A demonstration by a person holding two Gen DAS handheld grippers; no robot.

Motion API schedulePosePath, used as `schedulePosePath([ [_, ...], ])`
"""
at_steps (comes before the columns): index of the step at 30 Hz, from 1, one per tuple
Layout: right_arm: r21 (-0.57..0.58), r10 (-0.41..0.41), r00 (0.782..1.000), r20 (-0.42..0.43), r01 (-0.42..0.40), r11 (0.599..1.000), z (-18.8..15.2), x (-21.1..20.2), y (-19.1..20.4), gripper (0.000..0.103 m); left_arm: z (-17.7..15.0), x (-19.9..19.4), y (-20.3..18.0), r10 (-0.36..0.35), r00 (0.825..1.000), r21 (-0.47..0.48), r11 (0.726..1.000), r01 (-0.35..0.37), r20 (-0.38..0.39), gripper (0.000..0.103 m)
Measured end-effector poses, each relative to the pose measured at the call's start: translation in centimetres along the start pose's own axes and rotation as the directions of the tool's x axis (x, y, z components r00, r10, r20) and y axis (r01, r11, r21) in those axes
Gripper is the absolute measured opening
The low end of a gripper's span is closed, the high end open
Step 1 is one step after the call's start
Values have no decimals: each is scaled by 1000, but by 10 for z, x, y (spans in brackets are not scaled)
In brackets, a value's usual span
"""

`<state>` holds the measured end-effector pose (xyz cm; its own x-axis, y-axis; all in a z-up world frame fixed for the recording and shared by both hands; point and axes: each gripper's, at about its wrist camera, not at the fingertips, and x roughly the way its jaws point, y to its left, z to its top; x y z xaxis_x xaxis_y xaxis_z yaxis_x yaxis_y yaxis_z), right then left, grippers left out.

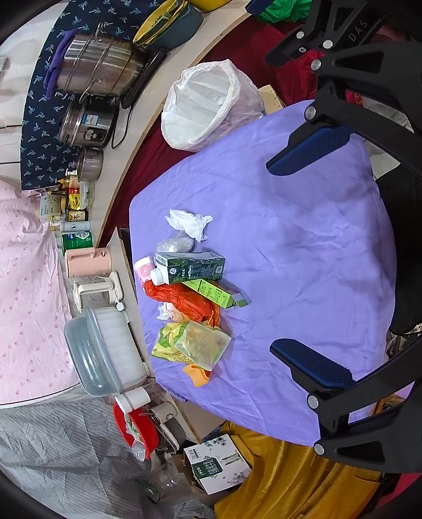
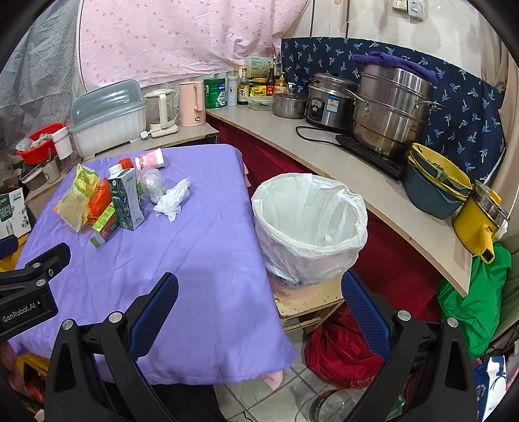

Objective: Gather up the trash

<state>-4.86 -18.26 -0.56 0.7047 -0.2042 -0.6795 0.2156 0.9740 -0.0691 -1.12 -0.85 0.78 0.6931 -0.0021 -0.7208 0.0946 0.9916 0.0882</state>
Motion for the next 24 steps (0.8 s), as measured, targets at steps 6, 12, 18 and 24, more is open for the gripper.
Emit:
schedulePosePath([
  [6, -1, -3, 1000, 0, 3, 1000, 1, 0, -1, 96, 0, 0, -1, 4, 1000, 2, 1000, -4, 2, 96],
  [12, -2, -4, 1000, -1, 4, 1000, 0, 0, -1, 96, 0, 1, -1, 4, 1000, -1, 1000, -4, 0, 96],
  [18, -2, -6, 1000, 1, 6, 1000, 0, 0, -3, 96, 1, 1, 4, 11, 1000, -1, 1000, -11, 7, 96],
  [24, -1, -8, 1000, 2, 8, 1000, 0, 0, -4, 96, 1, 0, 4, 11, 1000, -2, 1000, -11, 6, 96],
])
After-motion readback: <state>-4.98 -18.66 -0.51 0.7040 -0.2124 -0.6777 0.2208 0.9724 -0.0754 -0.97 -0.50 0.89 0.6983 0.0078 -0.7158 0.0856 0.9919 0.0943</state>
